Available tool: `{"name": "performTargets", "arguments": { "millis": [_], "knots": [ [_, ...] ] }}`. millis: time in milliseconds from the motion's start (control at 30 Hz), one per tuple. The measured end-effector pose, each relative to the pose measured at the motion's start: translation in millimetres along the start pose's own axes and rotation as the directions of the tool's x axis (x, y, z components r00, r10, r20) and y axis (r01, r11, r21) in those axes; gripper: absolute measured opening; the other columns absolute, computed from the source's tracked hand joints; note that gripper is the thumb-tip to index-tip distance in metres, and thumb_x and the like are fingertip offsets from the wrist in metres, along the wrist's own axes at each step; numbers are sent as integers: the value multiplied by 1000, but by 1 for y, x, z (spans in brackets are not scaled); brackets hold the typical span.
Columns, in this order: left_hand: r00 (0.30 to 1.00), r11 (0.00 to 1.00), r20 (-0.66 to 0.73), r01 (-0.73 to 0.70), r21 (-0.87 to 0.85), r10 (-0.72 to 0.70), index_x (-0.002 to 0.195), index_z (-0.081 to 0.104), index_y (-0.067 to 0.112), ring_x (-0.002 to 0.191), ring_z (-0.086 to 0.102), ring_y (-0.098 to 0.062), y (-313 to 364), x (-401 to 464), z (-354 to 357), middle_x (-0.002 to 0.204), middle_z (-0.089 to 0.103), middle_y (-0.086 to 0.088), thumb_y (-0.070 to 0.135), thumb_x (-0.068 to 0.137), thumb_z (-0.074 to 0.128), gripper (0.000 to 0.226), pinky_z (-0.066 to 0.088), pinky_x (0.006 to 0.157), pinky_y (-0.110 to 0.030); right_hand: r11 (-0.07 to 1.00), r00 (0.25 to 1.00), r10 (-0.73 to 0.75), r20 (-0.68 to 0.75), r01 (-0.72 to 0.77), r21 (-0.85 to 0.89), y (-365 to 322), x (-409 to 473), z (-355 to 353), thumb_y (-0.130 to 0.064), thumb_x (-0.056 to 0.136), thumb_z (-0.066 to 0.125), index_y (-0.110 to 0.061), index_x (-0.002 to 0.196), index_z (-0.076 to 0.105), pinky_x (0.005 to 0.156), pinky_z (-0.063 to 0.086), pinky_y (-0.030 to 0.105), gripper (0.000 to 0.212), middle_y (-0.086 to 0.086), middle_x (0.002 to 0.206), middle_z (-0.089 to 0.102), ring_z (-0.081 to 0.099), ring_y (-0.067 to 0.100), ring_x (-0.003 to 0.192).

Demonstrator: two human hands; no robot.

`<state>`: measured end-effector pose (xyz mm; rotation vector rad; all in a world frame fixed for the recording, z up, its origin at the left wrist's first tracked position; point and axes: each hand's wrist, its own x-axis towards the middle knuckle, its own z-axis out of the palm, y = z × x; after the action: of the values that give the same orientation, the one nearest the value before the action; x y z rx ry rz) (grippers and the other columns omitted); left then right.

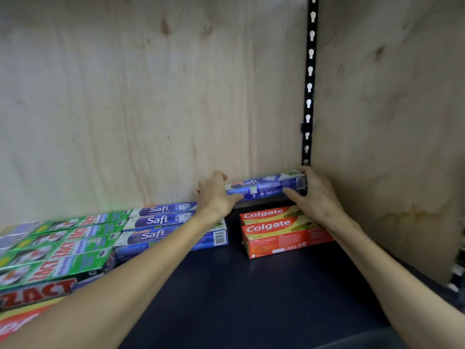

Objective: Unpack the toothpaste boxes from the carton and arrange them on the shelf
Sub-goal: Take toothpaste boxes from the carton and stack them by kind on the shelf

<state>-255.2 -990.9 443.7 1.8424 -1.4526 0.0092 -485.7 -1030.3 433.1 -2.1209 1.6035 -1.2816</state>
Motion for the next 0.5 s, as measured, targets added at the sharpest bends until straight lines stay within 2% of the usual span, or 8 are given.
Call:
{"name": "performTargets", "arguments": {
  "millis": [100,167,200,267,367,500],
  "knots": [
    [998,998,-63,-34,-59,30,127,52,25,121,53,-25,-5,-8,-22,116,68,-2,48,79,82,61,36,94,-35,996,994,-39,-98,47,81,-20,-20,-6,-40,88,74,-14,147,40,104,37,32,73,10,143,47,40,24,134],
    [995,996,-96,-43,-74,36,127,53,27,118,57,-24,-11,-18,-44,112,71,0,50,75,84,65,44,100,-42,991,989,-53,-138,69,114,-34,-35,-7,-41,86,76,-12,138,51,98,38,29,65,11,135,52,46,24,128],
    [994,997,-107,-47,-65,39,128,54,27,118,59,-24,-14,-25,-59,112,71,1,50,73,85,67,44,101,-45,990,988,-49,-146,67,121,-41,-42,-7,-44,84,76,-11,132,56,98,41,32,61,12,131,54,49,26,125],
    [993,998,-109,-40,-49,35,132,56,24,118,59,-24,-22,-40,-89,111,72,3,46,72,86,70,43,104,-47,988,991,-22,-134,42,147,-52,-57,-4,-47,81,78,-12,123,63,99,46,38,57,12,121,58,55,27,117],
    [995,1000,-96,-12,-19,10,137,56,20,121,56,-23,-39,-74,-132,115,71,2,46,70,88,78,41,107,-47,982,992,-20,-121,43,183,-69,-80,8,-53,75,81,-15,107,70,92,52,39,51,5,104,66,63,22,99],
    [996,1000,-89,13,-26,-16,137,59,16,126,54,-23,-64,-122,-167,115,71,3,43,70,90,79,39,110,-45,976,990,-47,-135,75,205,-97,-118,20,-45,73,86,-12,107,71,87,51,39,50,7,98,67,63,25,94]
  ]
}}
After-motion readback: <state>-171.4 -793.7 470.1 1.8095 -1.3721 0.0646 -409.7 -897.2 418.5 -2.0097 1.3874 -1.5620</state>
